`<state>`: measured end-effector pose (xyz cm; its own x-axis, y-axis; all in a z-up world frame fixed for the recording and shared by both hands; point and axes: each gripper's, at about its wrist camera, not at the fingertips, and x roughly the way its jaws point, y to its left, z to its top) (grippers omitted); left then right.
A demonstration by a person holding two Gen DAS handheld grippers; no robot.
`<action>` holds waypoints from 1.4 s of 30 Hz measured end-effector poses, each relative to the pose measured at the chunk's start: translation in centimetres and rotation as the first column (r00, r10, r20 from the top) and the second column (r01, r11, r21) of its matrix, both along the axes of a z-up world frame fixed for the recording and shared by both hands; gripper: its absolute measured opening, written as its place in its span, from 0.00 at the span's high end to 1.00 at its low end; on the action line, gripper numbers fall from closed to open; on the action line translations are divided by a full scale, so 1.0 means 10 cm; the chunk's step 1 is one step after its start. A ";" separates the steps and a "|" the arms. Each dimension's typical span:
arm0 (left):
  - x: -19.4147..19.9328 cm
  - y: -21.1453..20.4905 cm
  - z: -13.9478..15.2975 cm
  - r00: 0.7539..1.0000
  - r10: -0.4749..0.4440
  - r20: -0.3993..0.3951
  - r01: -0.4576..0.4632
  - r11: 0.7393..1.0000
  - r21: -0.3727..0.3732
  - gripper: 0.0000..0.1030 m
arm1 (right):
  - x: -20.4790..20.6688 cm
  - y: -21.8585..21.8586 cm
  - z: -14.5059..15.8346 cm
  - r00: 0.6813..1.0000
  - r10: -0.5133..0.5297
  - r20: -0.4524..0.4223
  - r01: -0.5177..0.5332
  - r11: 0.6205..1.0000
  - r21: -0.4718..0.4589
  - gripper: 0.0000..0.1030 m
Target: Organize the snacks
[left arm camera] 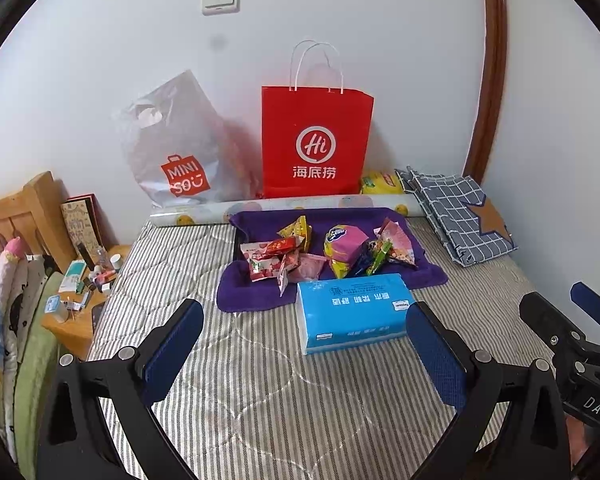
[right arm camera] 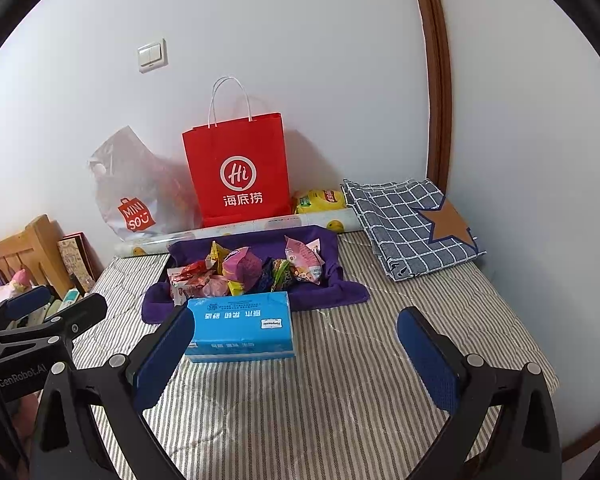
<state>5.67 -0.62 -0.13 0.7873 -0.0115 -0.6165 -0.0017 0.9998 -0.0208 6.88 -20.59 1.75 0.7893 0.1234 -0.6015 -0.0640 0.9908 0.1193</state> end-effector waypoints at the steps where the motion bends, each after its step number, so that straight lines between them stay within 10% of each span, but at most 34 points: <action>1: 0.00 0.00 0.00 1.000 0.001 0.000 -0.001 1.000 0.000 0.03 | 0.00 0.00 0.00 1.000 0.001 0.000 -0.001 1.000 0.000 0.00; 42: -0.01 0.02 0.02 1.000 -0.002 0.002 0.002 1.000 -0.007 0.03 | -0.03 0.03 0.04 1.000 0.004 0.010 -0.004 1.000 -0.001 0.00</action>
<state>5.60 -0.39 0.12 0.7886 -0.0170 -0.6147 0.0000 0.9996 -0.0275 6.62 -20.31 2.20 0.7947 0.1260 -0.5937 -0.0688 0.9906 0.1182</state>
